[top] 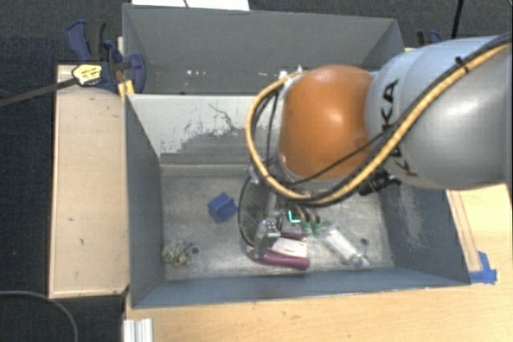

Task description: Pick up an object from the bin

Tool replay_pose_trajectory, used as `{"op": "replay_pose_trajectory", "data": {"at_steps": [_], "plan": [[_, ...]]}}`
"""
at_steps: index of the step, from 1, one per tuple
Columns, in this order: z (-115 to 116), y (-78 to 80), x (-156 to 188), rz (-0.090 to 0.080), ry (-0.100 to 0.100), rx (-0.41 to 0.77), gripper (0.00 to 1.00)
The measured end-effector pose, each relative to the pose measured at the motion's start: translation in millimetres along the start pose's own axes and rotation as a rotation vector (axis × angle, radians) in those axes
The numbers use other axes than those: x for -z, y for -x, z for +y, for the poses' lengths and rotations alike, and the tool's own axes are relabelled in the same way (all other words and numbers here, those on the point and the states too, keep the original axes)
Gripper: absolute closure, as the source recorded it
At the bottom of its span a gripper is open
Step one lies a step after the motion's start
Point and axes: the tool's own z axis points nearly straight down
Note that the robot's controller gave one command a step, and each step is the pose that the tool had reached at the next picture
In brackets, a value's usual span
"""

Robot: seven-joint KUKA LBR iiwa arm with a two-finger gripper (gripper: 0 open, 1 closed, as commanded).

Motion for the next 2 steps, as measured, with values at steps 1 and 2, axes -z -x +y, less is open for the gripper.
{"op": "replay_pose_trajectory", "data": {"at_steps": [1,2], "plan": [[-34.6,57.9,-106.9,-0.013,0.004,-0.126,0.0],[-34.6,56.2,-106.1,-0.011,0.003,-0.132,1.0]]}}
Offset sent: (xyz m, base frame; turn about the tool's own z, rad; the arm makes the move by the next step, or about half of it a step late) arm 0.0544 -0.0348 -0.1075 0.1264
